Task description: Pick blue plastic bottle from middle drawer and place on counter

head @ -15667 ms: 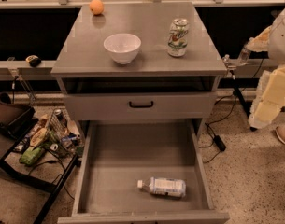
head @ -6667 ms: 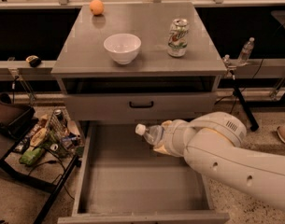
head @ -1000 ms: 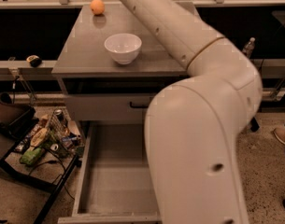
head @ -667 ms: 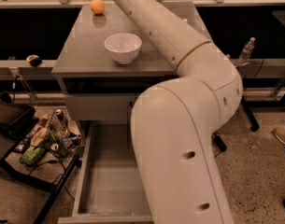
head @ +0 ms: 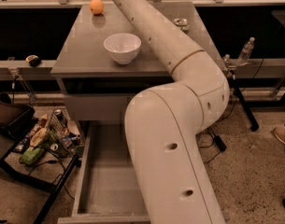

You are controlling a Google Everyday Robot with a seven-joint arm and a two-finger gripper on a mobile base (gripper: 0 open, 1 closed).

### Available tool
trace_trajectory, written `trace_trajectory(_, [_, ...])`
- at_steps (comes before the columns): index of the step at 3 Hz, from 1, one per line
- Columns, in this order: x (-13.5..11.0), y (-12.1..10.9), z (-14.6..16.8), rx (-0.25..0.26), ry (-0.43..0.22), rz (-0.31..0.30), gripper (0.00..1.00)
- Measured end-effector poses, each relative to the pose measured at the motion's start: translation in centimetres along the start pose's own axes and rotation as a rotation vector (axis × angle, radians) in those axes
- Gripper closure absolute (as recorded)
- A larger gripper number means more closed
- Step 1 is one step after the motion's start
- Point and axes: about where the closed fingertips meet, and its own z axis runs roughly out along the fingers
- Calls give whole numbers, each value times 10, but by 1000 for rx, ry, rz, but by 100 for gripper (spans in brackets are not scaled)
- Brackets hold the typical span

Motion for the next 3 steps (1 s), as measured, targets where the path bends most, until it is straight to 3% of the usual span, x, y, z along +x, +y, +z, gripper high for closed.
trace_trajectory(1, [17, -9, 8, 20, 33, 100, 100])
trace_trajectory(3, [45, -24, 27, 39, 5, 350, 100])
